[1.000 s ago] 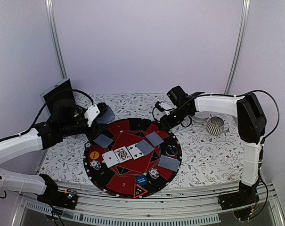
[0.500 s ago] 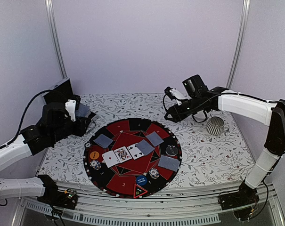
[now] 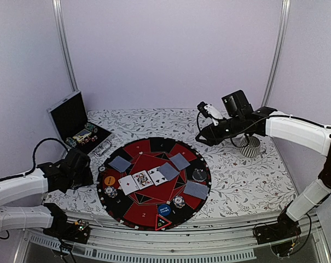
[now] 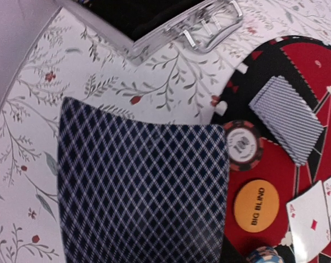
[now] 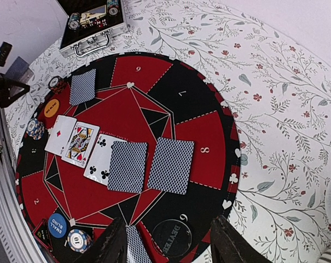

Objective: Distribute texas hold em gaming equipment
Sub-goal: Place the face-down deck piles at the center of the board.

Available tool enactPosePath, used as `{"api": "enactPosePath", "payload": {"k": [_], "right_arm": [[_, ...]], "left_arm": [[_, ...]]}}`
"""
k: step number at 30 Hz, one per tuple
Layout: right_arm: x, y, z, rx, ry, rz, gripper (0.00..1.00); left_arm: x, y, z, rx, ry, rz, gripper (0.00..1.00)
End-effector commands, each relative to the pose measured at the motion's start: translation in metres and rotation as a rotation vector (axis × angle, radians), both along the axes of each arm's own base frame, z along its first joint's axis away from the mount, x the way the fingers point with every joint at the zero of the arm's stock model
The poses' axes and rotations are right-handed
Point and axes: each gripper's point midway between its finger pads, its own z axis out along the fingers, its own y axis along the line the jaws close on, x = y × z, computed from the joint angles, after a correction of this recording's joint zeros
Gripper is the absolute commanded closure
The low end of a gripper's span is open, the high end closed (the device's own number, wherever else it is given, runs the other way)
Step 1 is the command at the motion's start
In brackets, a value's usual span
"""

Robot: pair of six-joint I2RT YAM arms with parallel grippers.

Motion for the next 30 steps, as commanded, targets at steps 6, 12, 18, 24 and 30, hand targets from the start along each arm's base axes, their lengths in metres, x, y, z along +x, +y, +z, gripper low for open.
{"api": "enactPosePath", "payload": {"k": [6,12,18,24,30], "right_arm": [[-0.005,0.005,0.019,0.063,-0.046,0.031,0.46],[-0.006,0.008,0.016,0.067,-0.035,0.042,0.46],[-0.006,0.007,0.018,0.072,-0.039,0.044,0.46],[-0.010,0.008,0.027,0.090,-0.049,0.054,0.46],[-0.012,0.009,0.032,0.104,-0.054,0.065,0.45]], "left_arm": [[-0.008,0.015,-0.037,-0.116,0.095,0.140,0.65],[-0.016,0.003,-0.064,-0.213,0.169,0.179,0.58],[-0.019,0.012,-0.075,-0.168,0.231,0.266,0.50],[-0.023,0.020,-0.081,-0.124,0.283,0.358,0.49],[-0.031,0.027,-0.078,-0.175,0.253,0.463,0.41]]}}
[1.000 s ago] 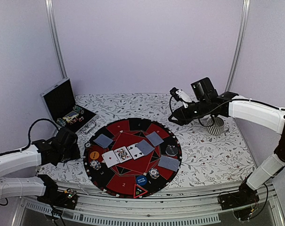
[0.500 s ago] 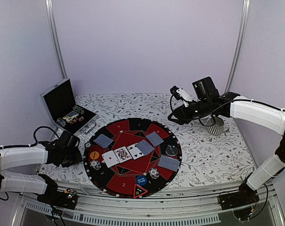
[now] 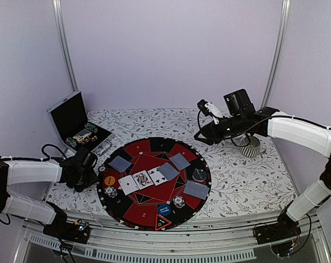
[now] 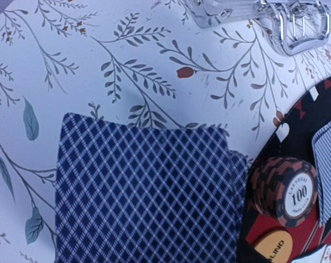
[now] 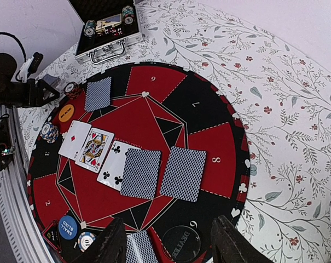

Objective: Distribute texas hold em gaming equipment
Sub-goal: Place the face-down deck piles at the center of the board, then reset both arms

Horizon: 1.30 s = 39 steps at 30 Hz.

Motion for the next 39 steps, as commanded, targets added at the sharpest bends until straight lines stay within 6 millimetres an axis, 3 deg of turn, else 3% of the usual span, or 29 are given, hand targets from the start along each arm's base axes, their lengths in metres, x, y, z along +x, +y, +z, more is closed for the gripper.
{"api": "enactPosePath", "payload": {"k": [1,4,14,17,19,21,22,24,27,33,39], "right_arm": [[-0.006,0.002,0.015,0.039,-0.029,0.024,0.45],[-0.007,0.003,0.015,0.043,-0.027,0.033,0.45],[-0.009,0.004,0.016,0.049,-0.024,0.047,0.45],[-0.008,0.004,0.014,0.044,-0.024,0.043,0.44],[-0.007,0.003,0.014,0.041,-0.028,0.038,0.40],[-0.006,0.003,0.015,0.044,-0.034,0.033,0.32],[-0.005,0.003,0.016,0.046,-0.038,0.030,0.25],[-0.005,0.001,0.008,0.037,-0.030,0.020,0.01],[0.003,-0.004,0.010,0.032,-0.051,-0.024,0.01],[0.024,-0.042,0.047,0.127,-0.155,-0.193,0.01],[0.044,-0.139,0.083,0.264,-0.311,-0.512,0.01]], "left_arm": [[-0.037,0.016,-0.019,-0.013,0.109,0.104,0.39],[-0.039,0.015,-0.018,-0.028,0.106,0.098,0.32],[-0.036,0.014,-0.014,-0.031,0.091,0.100,0.24],[-0.034,0.012,-0.010,-0.037,0.086,0.092,0.13],[-0.034,0.013,-0.004,-0.030,0.081,0.095,0.04],[-0.034,0.018,0.003,-0.017,0.065,0.111,0.02],[-0.033,0.019,0.009,-0.018,0.045,0.121,0.02],[-0.029,0.020,0.021,-0.029,-0.011,0.126,0.02],[-0.014,0.020,0.049,-0.033,-0.129,0.095,0.02],[0.010,0.031,0.119,0.118,-0.270,0.019,0.02],[0.055,0.023,0.194,0.333,-0.478,-0.186,0.02]]}}
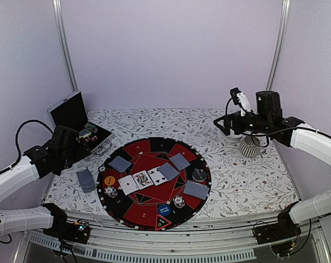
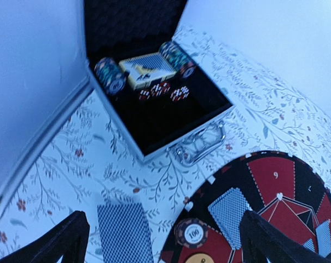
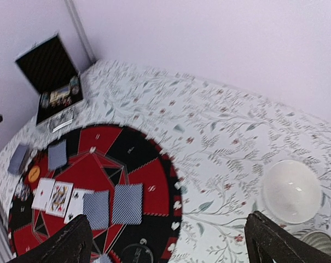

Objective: Distribute texas hold em gaming equipment
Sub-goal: Reset both arms

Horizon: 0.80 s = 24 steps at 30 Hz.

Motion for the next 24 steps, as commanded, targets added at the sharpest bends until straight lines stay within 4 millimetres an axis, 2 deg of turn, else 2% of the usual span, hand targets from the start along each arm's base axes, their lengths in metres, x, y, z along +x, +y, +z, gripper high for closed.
{"api": "enactPosePath", "payload": {"k": [1,4,5,7,10,12,13,15,18,21,24], "right_arm": [[0.017,-0.079,0.044,0.152,-0.170,-0.279,0.01],[0.022,-0.133,0.037,0.189,-0.208,-0.426,0.01],[0.024,-0.149,0.032,0.195,-0.218,-0.467,0.01],[0.026,-0.178,0.014,0.203,-0.201,-0.543,0.01],[0.019,-0.226,-0.004,0.240,-0.221,-0.681,0.01],[0.008,-0.250,-0.005,0.231,-0.318,-0.778,0.01],[0.000,-0.256,-0.016,0.213,-0.354,-0.807,0.01],[-0.013,-0.261,-0.013,0.180,-0.455,-0.824,0.01],[-0.027,-0.266,-0.019,0.155,-0.548,-0.844,0.01],[-0.029,-0.263,-0.029,0.156,-0.577,-0.830,0.01],[-0.022,-0.264,-0.047,0.146,-0.530,-0.834,0.01]], "left_arm": [[0.033,0.000,0.063,0.260,-0.177,-0.139,0.02],[0.044,-0.006,0.102,0.344,-0.345,-0.192,0.02],[0.044,-0.004,0.108,0.392,-0.395,-0.197,0.02],[0.040,0.010,0.110,0.453,-0.482,-0.124,0.02],[0.039,0.027,0.102,0.465,-0.529,-0.052,0.02],[0.040,0.033,0.093,0.489,-0.541,-0.022,0.02],[0.041,0.037,0.093,0.494,-0.564,-0.001,0.02],[0.045,0.047,0.082,0.505,-0.549,0.034,0.02],[0.055,0.056,0.062,0.506,-0.514,0.038,0.02],[0.057,0.061,0.050,0.514,-0.540,0.021,0.02],[0.053,0.067,0.031,0.500,-0.538,0.029,0.02]]}}
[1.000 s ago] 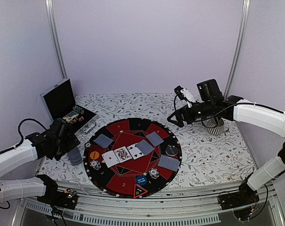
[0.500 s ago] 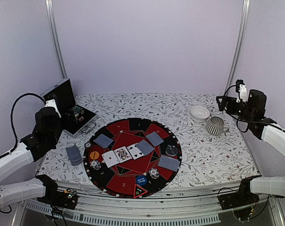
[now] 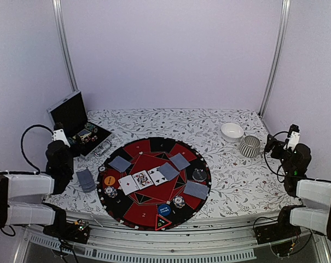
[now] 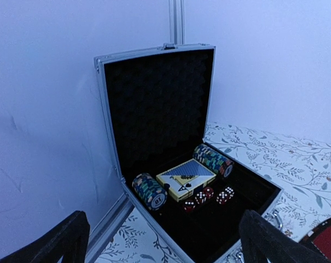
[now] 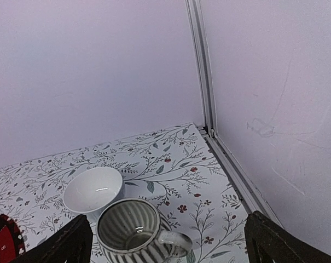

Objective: Distribute texas hold em gaming equipment
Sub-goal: Reset both arms

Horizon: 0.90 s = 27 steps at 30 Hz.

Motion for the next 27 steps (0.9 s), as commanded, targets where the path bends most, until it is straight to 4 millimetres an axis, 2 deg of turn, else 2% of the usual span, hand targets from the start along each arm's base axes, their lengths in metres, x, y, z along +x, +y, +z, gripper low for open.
{"api": "enactPosePath", "payload": {"k": [1,2,7,9,13,16,18,21,27], "right_arm": [[0.005,-0.005,0.018,-0.029,-0.113,-0.028,0.01],[0.006,-0.005,0.014,-0.028,-0.109,-0.024,0.01],[0.013,0.007,0.000,-0.037,-0.116,0.045,0.01],[0.018,0.019,0.001,-0.068,-0.117,0.117,0.01],[0.018,0.025,-0.007,-0.114,-0.139,0.153,0.01],[0.019,0.034,-0.008,-0.146,-0.180,0.203,0.01],[0.030,0.036,-0.018,-0.141,-0.117,0.222,0.01],[0.046,0.044,-0.026,-0.141,-0.060,0.283,0.01],[0.050,0.041,-0.026,-0.141,-0.051,0.268,0.01]], "left_arm": [[-0.003,0.005,0.000,-0.018,-0.103,-0.019,0.02],[-0.004,0.003,-0.007,-0.015,-0.094,-0.033,0.02],[-0.011,0.002,0.005,0.032,-0.185,-0.052,0.02],[-0.003,-0.004,0.010,0.076,-0.195,-0.083,0.02],[0.007,-0.021,0.004,0.170,-0.208,-0.152,0.02],[0.008,-0.023,-0.007,0.107,-0.179,-0.246,0.02],[0.012,-0.016,-0.005,0.124,-0.205,-0.220,0.02],[0.034,-0.032,-0.019,0.117,-0.095,-0.300,0.02],[0.046,-0.018,-0.024,0.095,-0.063,-0.237,0.02]]}}
